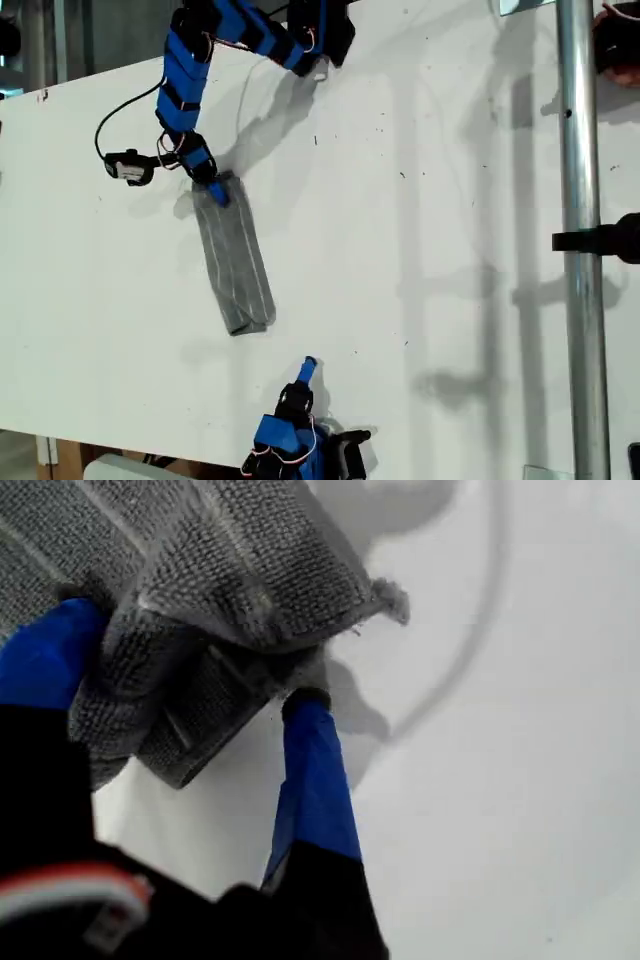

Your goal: Grasp corners of a towel and fold twice.

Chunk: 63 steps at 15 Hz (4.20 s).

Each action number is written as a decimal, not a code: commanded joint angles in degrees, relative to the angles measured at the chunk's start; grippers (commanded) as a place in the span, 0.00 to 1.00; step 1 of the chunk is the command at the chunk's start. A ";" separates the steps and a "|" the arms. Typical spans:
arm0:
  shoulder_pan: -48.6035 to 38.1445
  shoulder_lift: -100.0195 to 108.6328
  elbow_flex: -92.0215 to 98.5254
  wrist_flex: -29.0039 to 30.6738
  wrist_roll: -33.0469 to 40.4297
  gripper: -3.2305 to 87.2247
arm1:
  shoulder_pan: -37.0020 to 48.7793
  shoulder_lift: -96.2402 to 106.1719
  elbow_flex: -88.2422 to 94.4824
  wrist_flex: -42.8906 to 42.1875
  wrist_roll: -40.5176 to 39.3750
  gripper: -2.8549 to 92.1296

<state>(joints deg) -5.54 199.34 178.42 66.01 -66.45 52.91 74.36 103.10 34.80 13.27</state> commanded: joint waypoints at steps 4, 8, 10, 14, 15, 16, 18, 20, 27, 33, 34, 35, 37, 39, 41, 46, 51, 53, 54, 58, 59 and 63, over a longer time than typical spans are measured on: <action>-0.62 0.00 0.44 -0.26 -0.79 0.00 | -1.93 -9.58 -20.30 9.32 3.43 0.33; -0.53 0.00 0.44 -0.26 -0.79 0.00 | -5.71 -9.93 -20.57 13.10 7.12 0.03; -0.53 0.00 0.44 -0.26 -0.70 0.00 | -8.00 -7.56 -16.96 16.26 7.03 0.03; -0.35 0.00 0.44 -0.26 -0.44 0.00 | -11.16 17.84 4.48 26.63 19.69 0.03; -0.26 0.00 0.44 -0.26 -0.35 0.00 | -11.51 28.65 10.81 31.11 23.73 0.03; -0.18 0.00 0.44 -0.35 -0.26 0.00 | -11.51 40.17 15.64 36.56 27.25 0.03; -0.09 0.00 0.44 -0.44 0.18 0.00 | -13.36 56.95 18.90 47.72 33.22 0.03; 0.00 0.00 0.44 -0.44 0.44 0.00 | -14.85 64.60 19.34 54.84 37.18 0.03; 0.79 0.00 0.44 -0.44 0.53 0.00 | -29.88 34.01 3.34 27.51 38.23 0.03; 0.79 0.00 0.44 -0.44 0.44 0.00 | -30.59 23.29 -2.81 15.47 36.04 0.29; 0.79 0.00 0.44 -0.44 0.53 0.00 | -30.59 24.08 -2.37 11.69 36.04 0.34; 0.70 0.00 0.44 -0.44 0.53 0.00 | -30.32 25.22 -2.11 6.77 36.04 0.37; 0.79 0.00 0.44 -0.44 0.44 0.00 | -29.00 26.10 -2.11 -3.69 36.04 0.38; 0.70 0.00 0.44 -0.44 0.26 0.00 | -27.42 30.50 -0.35 -10.11 36.04 0.37; 0.70 0.00 0.44 -0.44 -0.53 0.01 | -25.40 39.20 4.48 -2.90 34.37 0.29; -0.44 0.00 0.44 2.72 -7.65 0.01 | -26.19 86.84 41.40 22.15 42.36 0.03; -1.23 0.00 0.44 7.73 -16.70 0.02 | -27.95 113.47 62.84 42.98 57.04 0.03; -1.49 -0.09 0.44 7.82 -14.15 0.06 | -28.56 113.29 62.75 44.82 58.80 0.06; -1.05 -0.09 0.44 7.82 -11.78 0.06 | -28.56 113.91 62.75 47.72 65.30 0.10; -0.35 -0.18 0.44 7.65 12.74 0.05 | -46.23 114.08 62.49 47.99 79.19 0.14; -0.35 -0.18 0.44 7.65 12.57 0.05 | -46.05 114.08 62.58 49.04 71.89 0.14; -0.44 -0.18 0.44 7.73 12.57 0.05 | -46.05 114.08 62.58 48.96 71.37 0.14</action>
<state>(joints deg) -5.89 199.34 178.42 73.48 -54.32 6.94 188.35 166.55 83.23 85.61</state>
